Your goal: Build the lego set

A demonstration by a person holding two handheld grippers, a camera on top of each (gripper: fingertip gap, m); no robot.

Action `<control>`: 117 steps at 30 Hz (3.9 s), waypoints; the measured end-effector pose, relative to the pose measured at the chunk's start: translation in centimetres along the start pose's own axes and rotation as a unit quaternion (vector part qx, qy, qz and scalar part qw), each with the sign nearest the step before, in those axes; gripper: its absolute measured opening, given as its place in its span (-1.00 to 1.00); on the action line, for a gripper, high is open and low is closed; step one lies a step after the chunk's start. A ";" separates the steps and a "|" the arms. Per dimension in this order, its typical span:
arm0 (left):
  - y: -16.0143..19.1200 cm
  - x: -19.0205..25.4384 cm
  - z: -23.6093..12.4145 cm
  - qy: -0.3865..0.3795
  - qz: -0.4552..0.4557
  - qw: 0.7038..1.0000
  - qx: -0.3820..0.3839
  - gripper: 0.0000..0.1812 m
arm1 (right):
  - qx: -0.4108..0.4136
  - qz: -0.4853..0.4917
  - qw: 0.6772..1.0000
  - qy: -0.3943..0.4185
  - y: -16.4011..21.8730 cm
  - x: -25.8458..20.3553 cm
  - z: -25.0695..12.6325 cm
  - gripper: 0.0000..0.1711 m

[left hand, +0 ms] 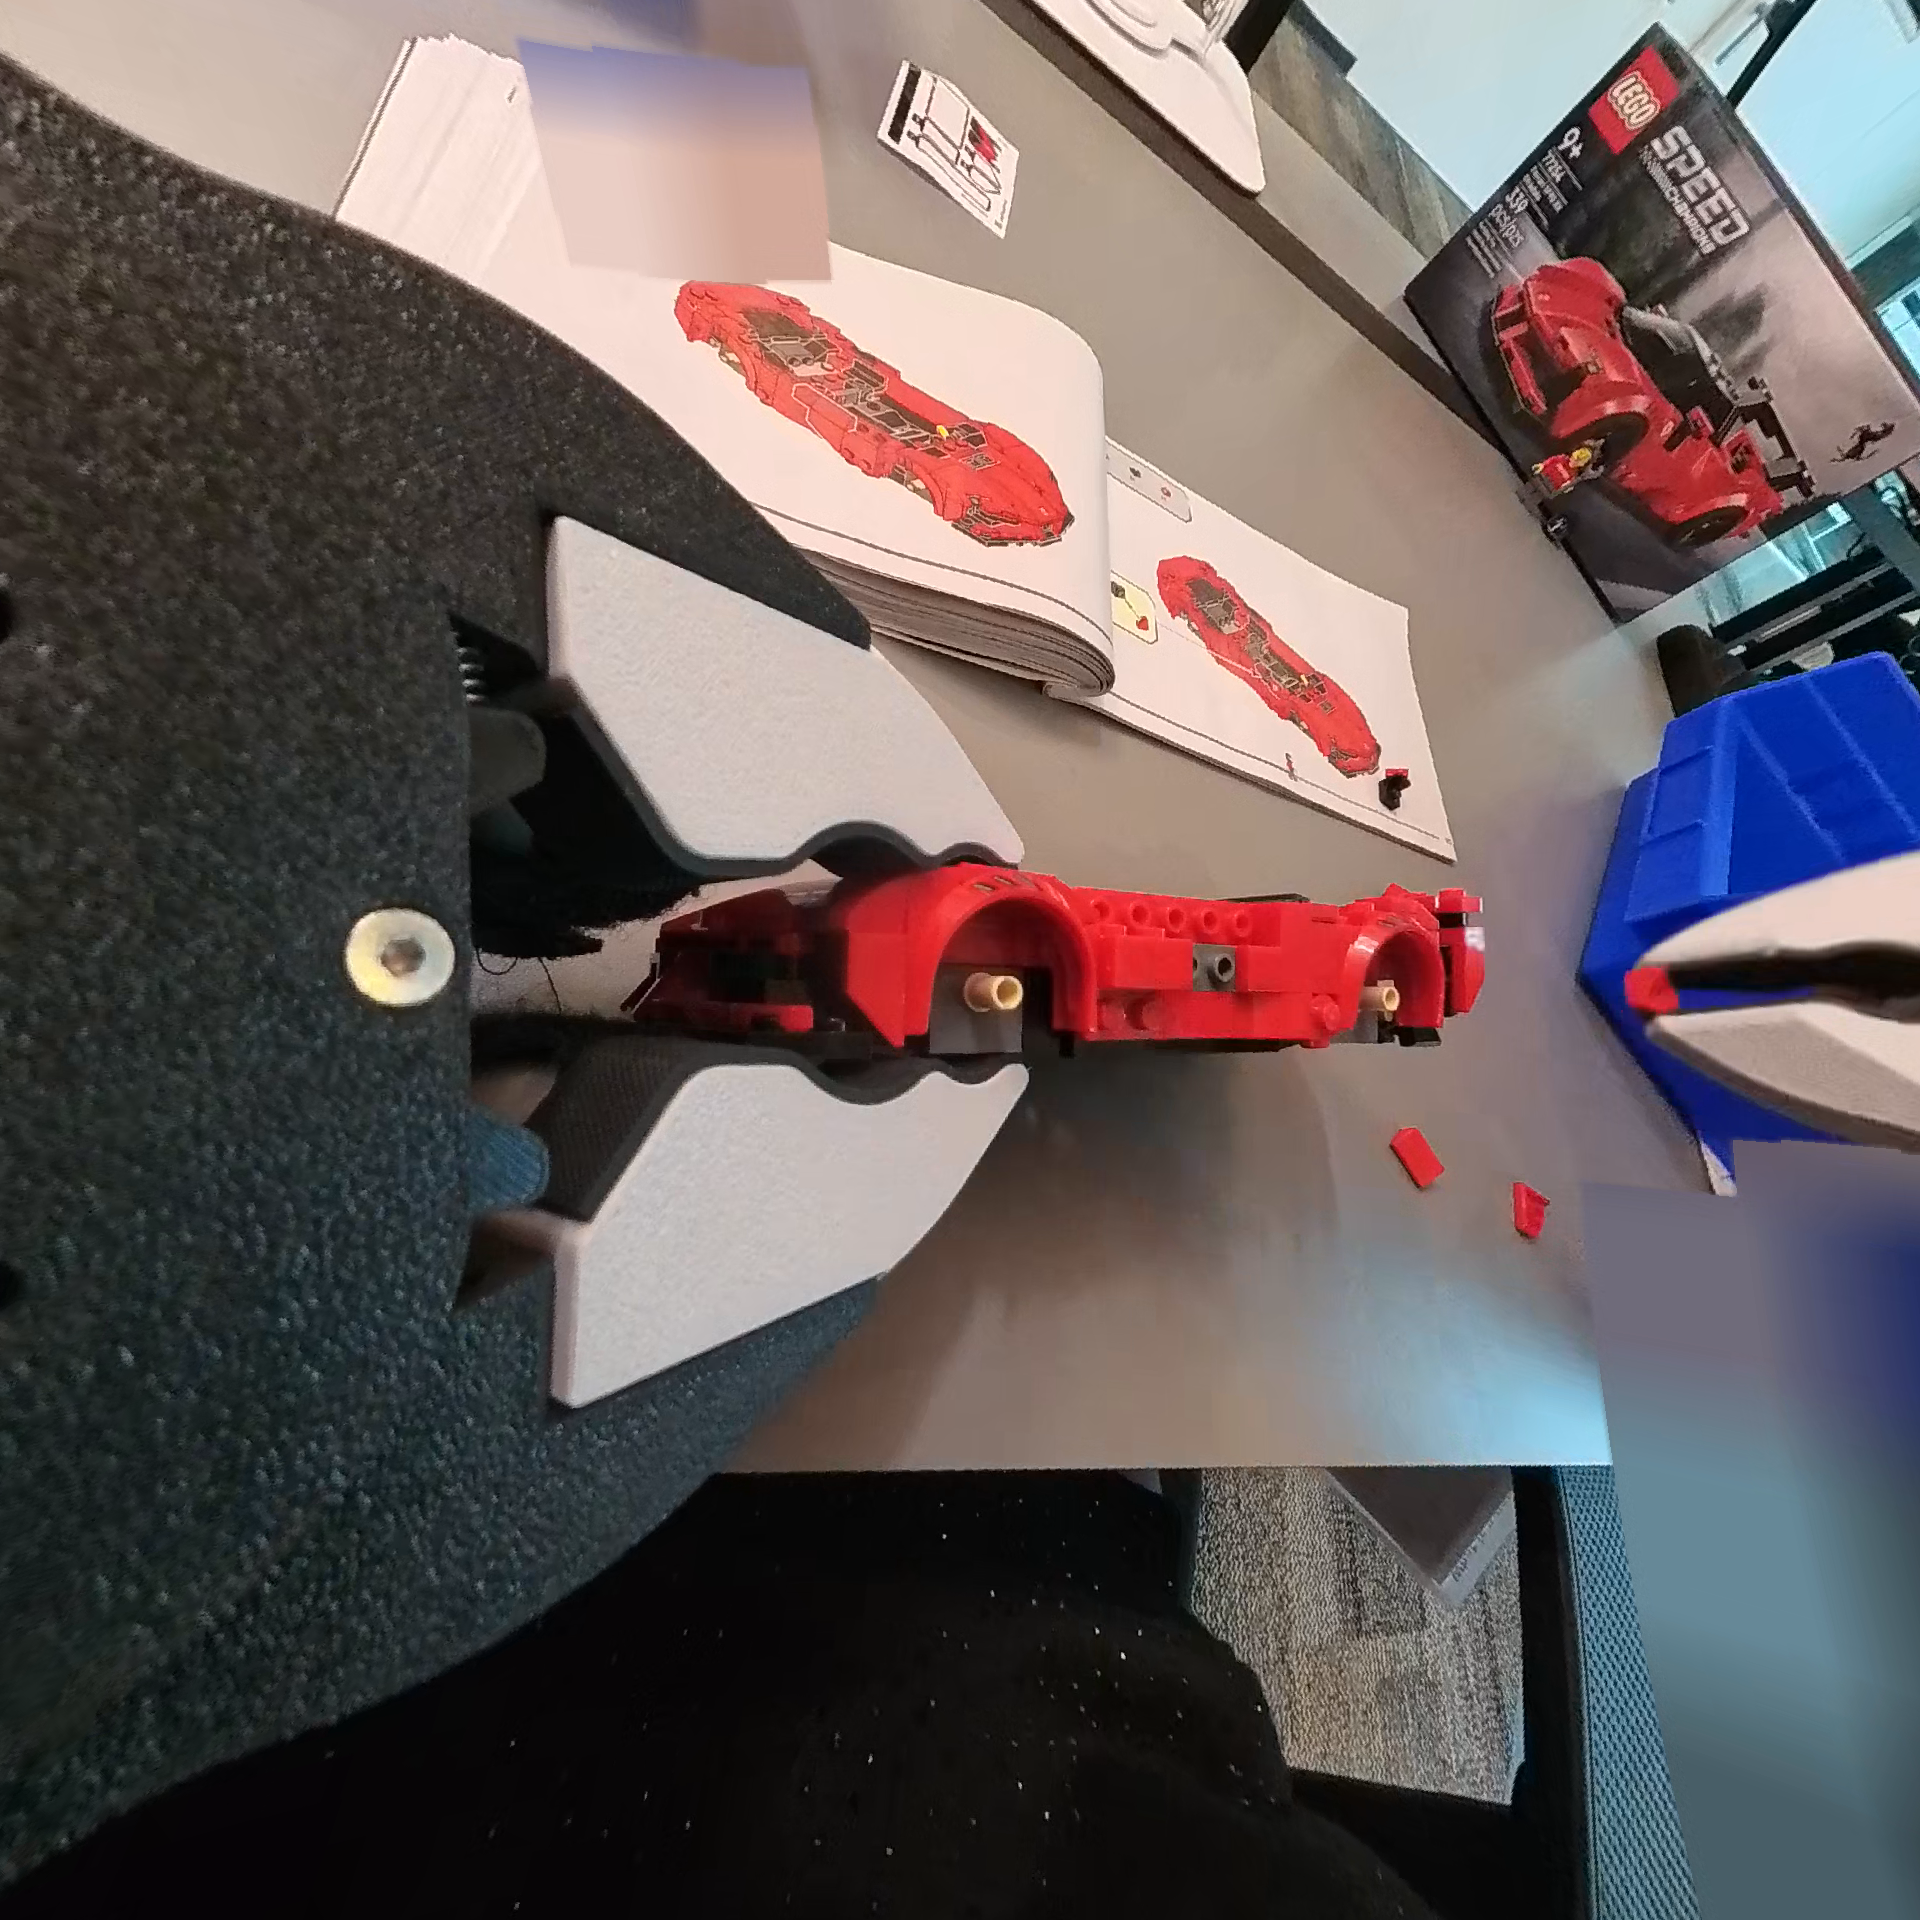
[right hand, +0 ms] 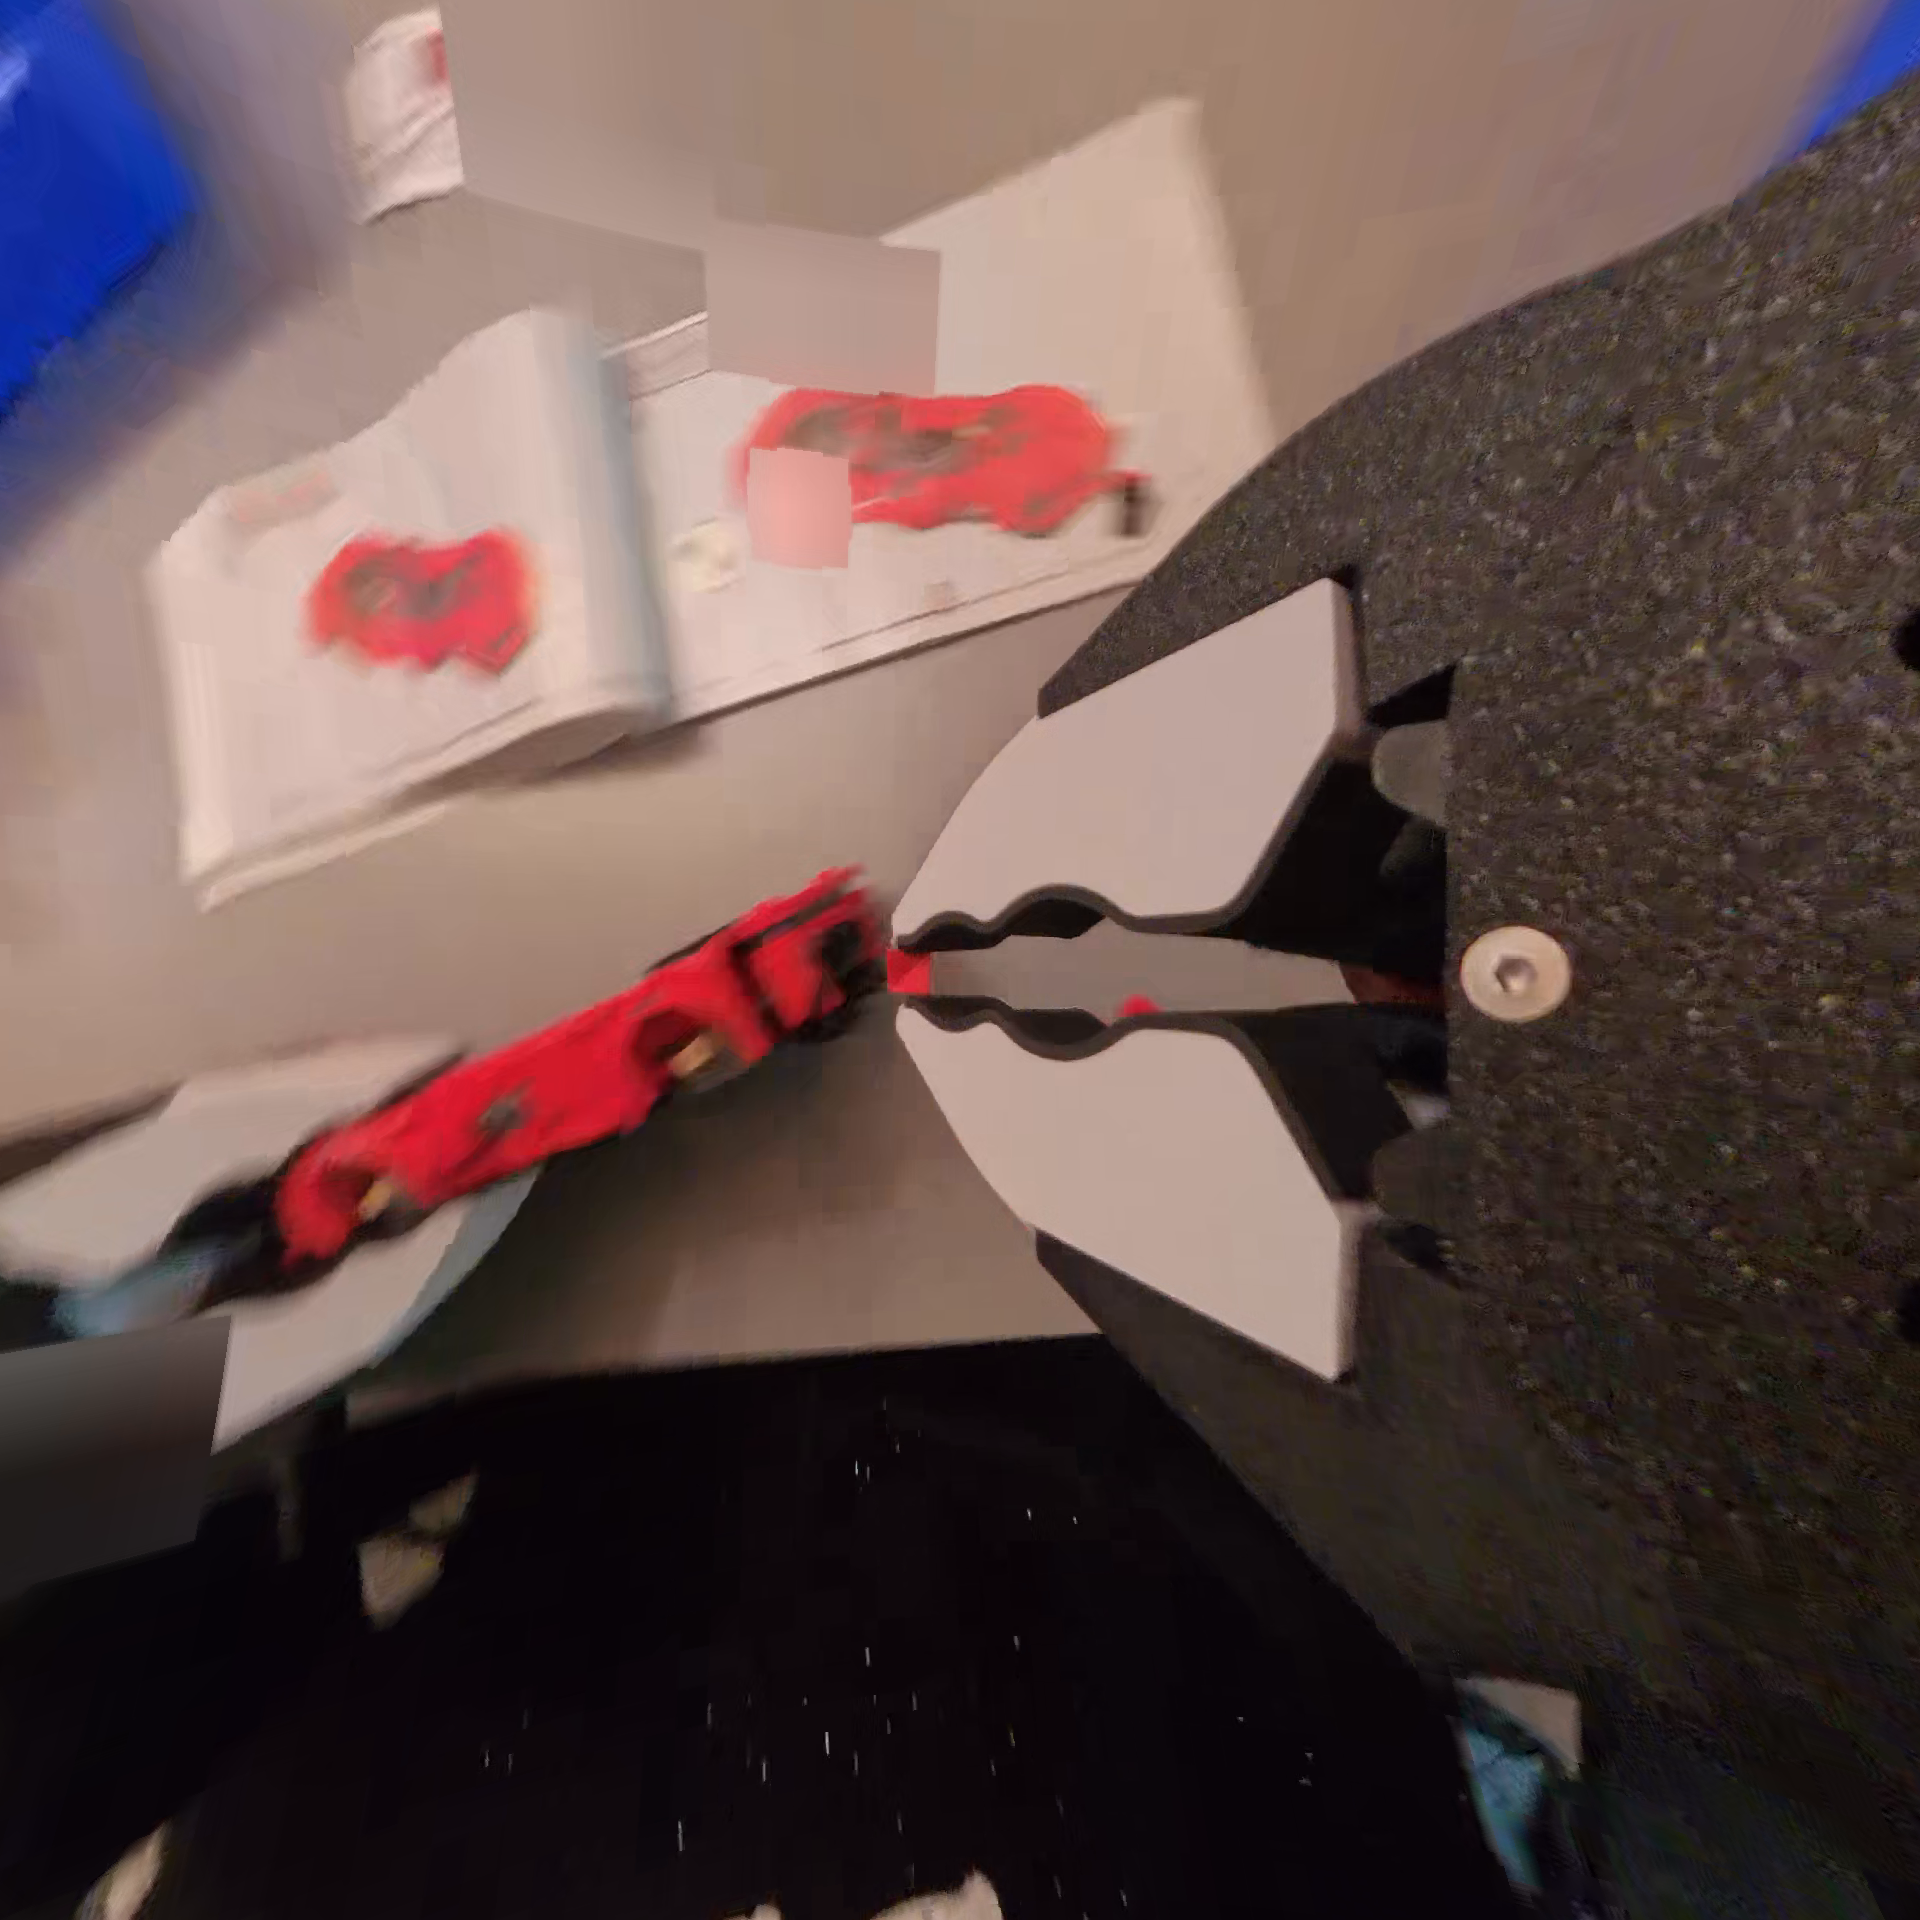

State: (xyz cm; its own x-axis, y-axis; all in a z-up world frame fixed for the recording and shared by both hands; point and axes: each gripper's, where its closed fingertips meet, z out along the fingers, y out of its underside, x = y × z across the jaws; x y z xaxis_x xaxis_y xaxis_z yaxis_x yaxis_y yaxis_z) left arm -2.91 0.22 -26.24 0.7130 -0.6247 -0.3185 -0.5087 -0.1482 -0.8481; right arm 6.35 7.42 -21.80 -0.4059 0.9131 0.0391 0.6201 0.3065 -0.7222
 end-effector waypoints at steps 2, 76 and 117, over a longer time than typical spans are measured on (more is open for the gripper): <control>0.0 0.0 0.1 0.000 0.000 1.000 0.000 -0.67 | -0.003 -0.073 0.995 -0.068 -2.7 -1.3 1.2 -0.91; -0.4 0.6 -0.2 -0.007 0.010 1.000 0.000 -0.67 | -0.140 -0.111 0.981 -0.081 -5.0 -2.2 7.7 -0.90; -0.4 0.5 -0.1 -0.007 0.010 1.000 0.001 -0.67 | -0.202 -0.113 0.955 -0.186 -5.0 -2.1 6.9 -0.86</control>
State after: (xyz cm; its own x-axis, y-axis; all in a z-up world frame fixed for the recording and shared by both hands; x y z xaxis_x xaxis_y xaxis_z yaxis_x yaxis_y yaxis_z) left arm -2.43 -0.13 -26.04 0.7085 -0.6175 -0.3416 -0.5230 -0.1344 -0.8417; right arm -0.50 2.08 -23.06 -0.7234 0.6760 -0.1405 0.6668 0.6313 -0.3960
